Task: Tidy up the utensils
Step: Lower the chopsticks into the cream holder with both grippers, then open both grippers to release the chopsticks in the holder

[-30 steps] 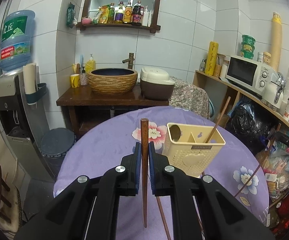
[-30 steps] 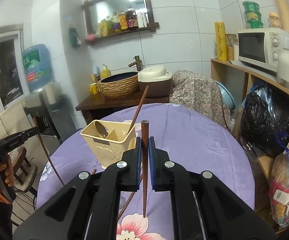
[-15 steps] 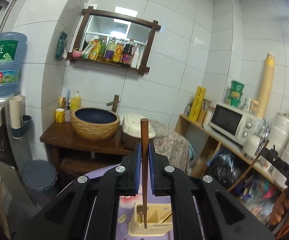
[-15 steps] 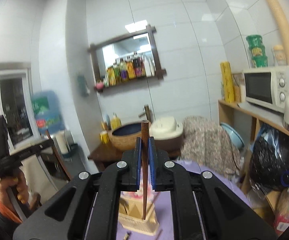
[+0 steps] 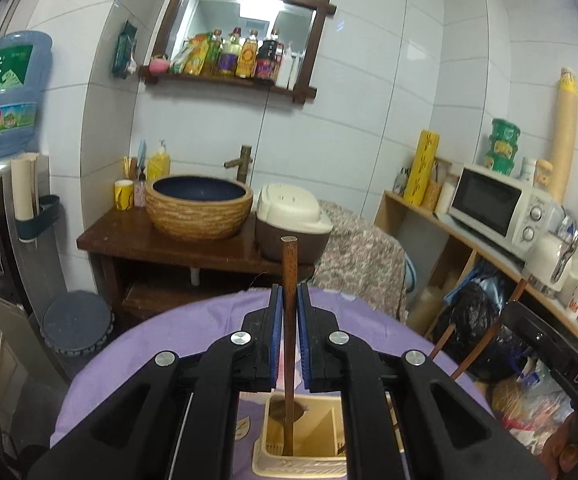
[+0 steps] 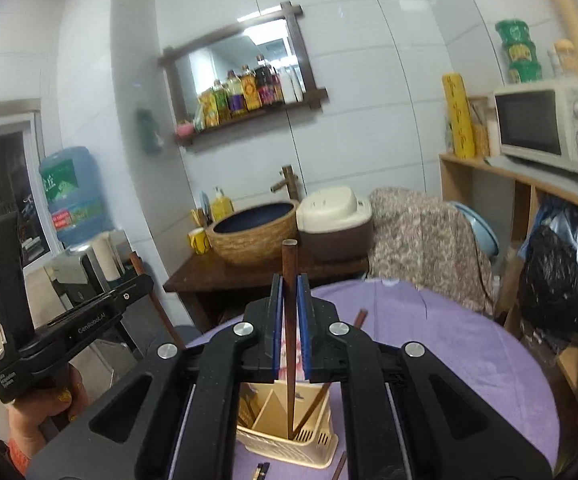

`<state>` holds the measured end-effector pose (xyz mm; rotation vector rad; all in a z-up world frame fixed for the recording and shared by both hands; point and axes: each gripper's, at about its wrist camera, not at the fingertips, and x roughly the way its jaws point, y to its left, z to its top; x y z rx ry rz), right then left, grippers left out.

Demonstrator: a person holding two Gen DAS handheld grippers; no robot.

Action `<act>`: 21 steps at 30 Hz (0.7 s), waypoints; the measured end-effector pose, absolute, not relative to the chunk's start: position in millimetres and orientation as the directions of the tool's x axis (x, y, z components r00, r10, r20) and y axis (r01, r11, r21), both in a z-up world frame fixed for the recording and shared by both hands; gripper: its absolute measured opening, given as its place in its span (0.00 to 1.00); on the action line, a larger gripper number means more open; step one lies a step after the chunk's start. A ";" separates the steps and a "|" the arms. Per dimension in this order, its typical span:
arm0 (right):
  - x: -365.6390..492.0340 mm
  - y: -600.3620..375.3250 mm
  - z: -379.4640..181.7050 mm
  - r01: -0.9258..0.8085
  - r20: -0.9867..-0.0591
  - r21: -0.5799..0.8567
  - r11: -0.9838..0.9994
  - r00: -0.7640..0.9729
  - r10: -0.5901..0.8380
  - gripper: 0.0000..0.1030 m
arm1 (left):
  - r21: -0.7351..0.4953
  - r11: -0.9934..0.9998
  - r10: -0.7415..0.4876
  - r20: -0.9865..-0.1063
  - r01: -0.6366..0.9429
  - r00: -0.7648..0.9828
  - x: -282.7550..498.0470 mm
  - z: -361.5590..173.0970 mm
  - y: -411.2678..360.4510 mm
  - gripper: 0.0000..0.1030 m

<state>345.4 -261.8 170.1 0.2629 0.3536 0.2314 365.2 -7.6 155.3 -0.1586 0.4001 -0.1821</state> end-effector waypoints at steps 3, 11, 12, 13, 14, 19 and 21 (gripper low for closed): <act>352.3 -260.2 152.0 -0.164 -0.342 0.301 0.939 0.901 0.267 0.08 | -0.192 0.971 -0.213 -0.411 0.145 0.886 369.5 131.5 -8.6 0.09; 365.8 -265.2 122.2 -0.133 -0.392 0.356 0.925 0.877 0.277 0.08 | -0.210 0.968 -0.224 -0.480 0.136 0.848 381.7 102.2 -10.9 0.09; 366.1 -266.6 120.8 -0.125 -0.392 0.357 0.926 0.880 0.269 0.08 | -0.212 0.968 -0.225 -0.487 0.136 0.844 382.9 99.7 -11.0 0.09; 366.5 -267.7 119.6 -0.122 -0.392 0.359 0.925 0.880 0.268 0.08 | -0.211 0.968 -0.225 -0.493 0.136 0.840 384.0 97.6 -11.1 0.09; 366.7 -268.5 118.8 -0.120 -0.393 0.360 0.925 0.880 0.267 0.08 | -0.210 0.968 -0.224 -0.495 0.134 0.840 384.5 96.5 -11.4 0.09; 367.7 -271.4 116.4 -0.114 -0.388 0.371 0.921 0.883 0.265 0.08 | -0.201 0.970 -0.221 -0.504 0.136 0.835 386.0 93.2 -13.5 0.09; 367.3 -272.3 115.6 -0.109 -0.383 0.370 0.923 0.887 0.258 0.09 | -0.201 0.970 -0.220 -0.502 0.135 0.837 384.1 93.4 -13.6 0.09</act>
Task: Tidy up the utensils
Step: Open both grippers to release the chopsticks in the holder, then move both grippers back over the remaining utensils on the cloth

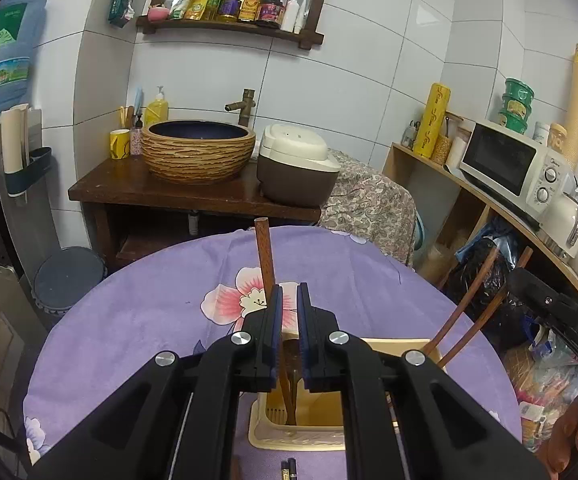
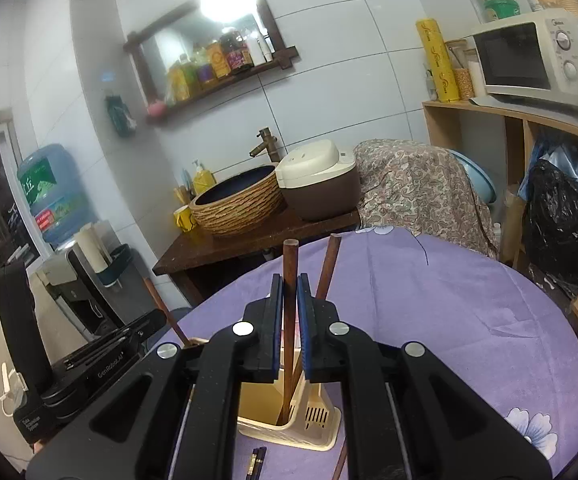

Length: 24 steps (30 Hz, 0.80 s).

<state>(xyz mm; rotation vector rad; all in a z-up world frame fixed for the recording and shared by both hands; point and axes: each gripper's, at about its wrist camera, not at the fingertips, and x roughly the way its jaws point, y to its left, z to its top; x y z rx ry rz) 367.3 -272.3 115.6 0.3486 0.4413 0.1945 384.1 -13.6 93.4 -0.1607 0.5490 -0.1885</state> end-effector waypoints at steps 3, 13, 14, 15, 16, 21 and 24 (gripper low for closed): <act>364.6 -270.4 116.0 -0.116 -0.378 0.353 0.929 0.890 0.254 0.28 | -0.210 0.966 -0.238 -0.497 0.150 0.835 379.6 96.4 -13.0 0.18; 324.4 -276.1 113.7 -0.092 -0.332 0.289 0.953 0.924 0.191 0.65 | -0.249 0.955 -0.260 -0.436 0.162 0.861 328.8 100.5 8.9 0.81; 317.9 -276.5 111.9 -0.093 -0.338 0.273 0.958 0.923 0.186 0.66 | -0.239 0.957 -0.259 -0.441 0.166 0.859 322.6 97.6 10.6 0.84; 311.2 -276.7 109.1 -0.095 -0.346 0.257 0.962 0.920 0.184 0.67 | -0.228 0.959 -0.258 -0.445 0.170 0.858 315.9 94.1 12.8 0.89; 305.8 -277.1 106.4 -0.094 -0.351 0.246 0.965 0.919 0.180 0.67 | -0.218 0.962 -0.250 -0.450 0.167 0.857 306.3 88.2 17.1 0.92; 276.4 -275.9 71.4 -0.057 -0.446 0.171 0.984 0.886 0.129 0.72 | -0.147 0.982 -0.177 -0.493 0.119 0.852 270.4 50.9 31.8 0.95; 261.2 -273.8 39.3 -0.013 -0.521 0.129 0.992 0.850 0.079 0.72 | -0.072 0.995 -0.102 -0.531 0.075 0.841 254.7 29.5 35.1 0.95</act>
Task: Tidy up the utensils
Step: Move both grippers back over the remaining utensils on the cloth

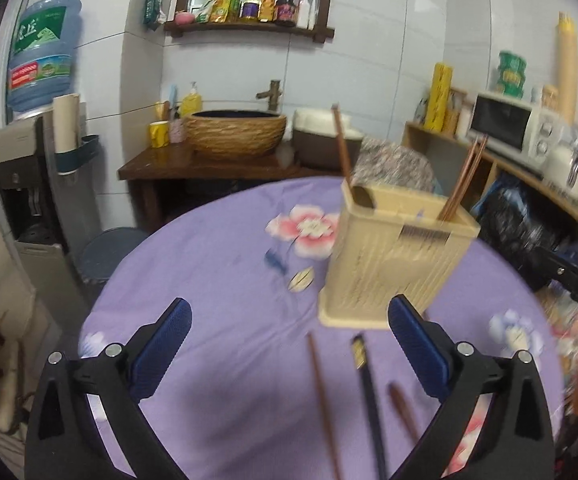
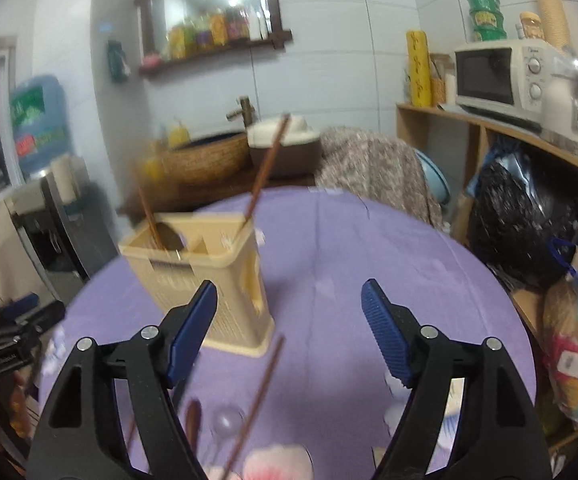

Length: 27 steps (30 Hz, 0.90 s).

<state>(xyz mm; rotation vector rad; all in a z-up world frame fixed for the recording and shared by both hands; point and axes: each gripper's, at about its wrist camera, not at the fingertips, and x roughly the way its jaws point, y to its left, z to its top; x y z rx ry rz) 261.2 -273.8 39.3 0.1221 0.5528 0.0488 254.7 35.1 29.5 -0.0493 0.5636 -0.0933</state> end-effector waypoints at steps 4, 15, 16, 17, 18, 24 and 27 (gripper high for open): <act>244.9 -267.2 -5.2 -0.004 -0.633 0.124 0.992 0.770 0.082 0.71 | -0.033 0.999 -0.029 -0.594 0.012 0.804 233.0 -0.1 41.4 0.95; 225.5 -220.5 -61.2 -0.070 -0.757 0.104 0.992 0.641 0.125 0.50 | -0.061 0.998 -0.031 -0.667 -0.013 0.745 210.8 -30.4 44.0 0.85; 226.3 -216.9 -65.1 -0.071 -0.766 0.100 0.992 0.631 0.123 0.49 | -0.061 0.998 -0.037 -0.666 -0.005 0.745 209.8 -29.8 42.0 0.85; 226.7 -214.1 -69.5 -0.069 -0.774 0.096 0.993 0.622 0.119 0.46 | -0.059 0.998 -0.038 -0.665 -0.002 0.746 208.4 -30.0 39.5 0.85; 225.8 -210.7 -72.0 -0.068 -0.779 0.092 0.993 0.616 0.114 0.43 | -0.057 0.998 -0.039 -0.665 0.001 0.746 207.6 -30.0 38.1 0.85; 232.3 -196.3 -80.5 -0.055 -0.788 0.031 0.998 0.613 0.058 0.31 | -0.059 0.998 -0.044 -0.673 0.006 0.738 206.4 -34.9 34.5 0.85; 235.5 -196.3 -80.6 -0.070 -0.787 0.014 0.997 0.614 0.055 0.19 | -0.056 0.998 -0.045 -0.685 0.009 0.728 206.9 -37.8 34.0 0.84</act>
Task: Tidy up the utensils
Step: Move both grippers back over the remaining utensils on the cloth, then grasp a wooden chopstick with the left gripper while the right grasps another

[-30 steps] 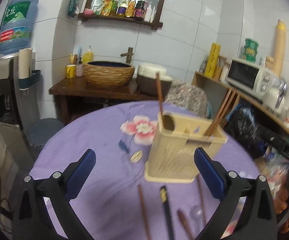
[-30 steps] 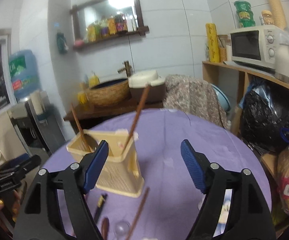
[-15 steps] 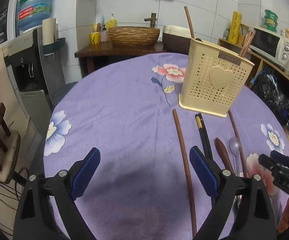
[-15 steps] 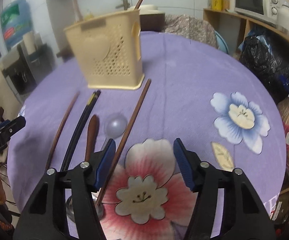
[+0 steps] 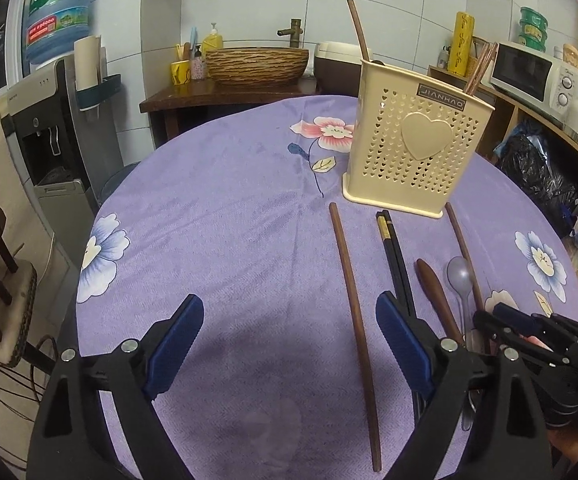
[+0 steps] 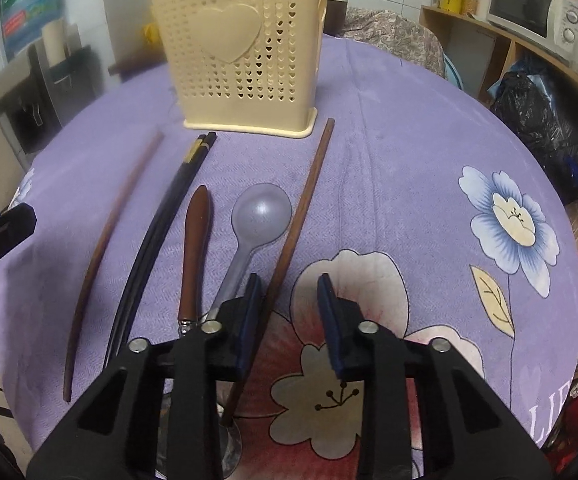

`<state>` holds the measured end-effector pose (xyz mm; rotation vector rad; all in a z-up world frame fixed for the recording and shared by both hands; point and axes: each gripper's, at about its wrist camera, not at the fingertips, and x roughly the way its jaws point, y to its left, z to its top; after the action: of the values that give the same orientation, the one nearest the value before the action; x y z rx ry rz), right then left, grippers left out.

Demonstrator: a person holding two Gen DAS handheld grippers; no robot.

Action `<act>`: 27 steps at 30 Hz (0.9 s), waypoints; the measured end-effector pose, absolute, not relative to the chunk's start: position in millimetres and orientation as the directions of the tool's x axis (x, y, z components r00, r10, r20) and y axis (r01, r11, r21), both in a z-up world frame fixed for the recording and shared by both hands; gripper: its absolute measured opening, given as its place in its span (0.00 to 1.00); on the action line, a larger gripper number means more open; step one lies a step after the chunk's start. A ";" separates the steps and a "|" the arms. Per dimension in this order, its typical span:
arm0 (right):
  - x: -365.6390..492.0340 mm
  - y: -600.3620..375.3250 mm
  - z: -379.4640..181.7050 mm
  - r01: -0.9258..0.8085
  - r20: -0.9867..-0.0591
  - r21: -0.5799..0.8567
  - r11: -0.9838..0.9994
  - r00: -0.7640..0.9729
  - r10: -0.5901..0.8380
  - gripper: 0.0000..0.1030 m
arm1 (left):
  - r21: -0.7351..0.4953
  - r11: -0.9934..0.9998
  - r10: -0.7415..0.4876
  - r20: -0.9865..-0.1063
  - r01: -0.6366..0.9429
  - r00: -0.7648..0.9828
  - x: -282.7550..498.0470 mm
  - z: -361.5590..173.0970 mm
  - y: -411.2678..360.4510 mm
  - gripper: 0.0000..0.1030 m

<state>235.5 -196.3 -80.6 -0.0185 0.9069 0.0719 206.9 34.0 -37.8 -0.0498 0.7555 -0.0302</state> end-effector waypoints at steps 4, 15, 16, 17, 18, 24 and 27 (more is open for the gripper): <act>238.9 -217.1 -80.7 -0.045 -0.794 0.037 0.998 0.605 0.056 0.07 | -0.055 0.998 -0.051 -0.691 0.018 0.721 206.1 -39.2 33.6 0.84; 190.4 -267.2 -85.2 -0.030 -0.805 0.047 0.998 0.591 0.055 0.07 | -0.060 0.997 -0.071 -0.708 0.041 0.702 207.4 -42.3 29.3 0.81; 187.9 -268.4 -86.0 -0.033 -0.804 0.055 0.998 0.591 0.064 0.07 | -0.061 0.997 -0.074 -0.710 0.044 0.701 207.3 -42.8 28.8 0.80; 185.5 -268.9 -86.0 -0.041 -0.804 0.070 0.997 0.589 0.081 0.11 | -0.063 0.997 -0.076 -0.711 0.045 0.699 207.7 -43.3 28.7 0.80; 184.9 -269.0 -85.1 -0.045 -0.803 0.080 0.996 0.589 0.091 0.20 | -0.064 0.997 -0.077 -0.713 0.044 0.697 208.2 -43.8 28.5 0.79; 205.8 -264.5 -65.3 -0.125 -0.759 0.099 0.987 0.633 0.156 0.31 | -0.070 0.996 -0.093 -0.719 0.062 0.689 211.5 -42.1 24.5 0.74; 232.6 -264.9 -63.0 -0.149 -0.759 0.103 0.983 0.627 0.174 0.31 | -0.076 0.993 -0.117 -0.729 0.089 0.674 219.6 -41.9 22.2 0.70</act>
<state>232.6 -264.9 -63.0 0.0308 0.8740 0.1855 219.6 22.2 -41.9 -0.0353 0.8225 -0.1158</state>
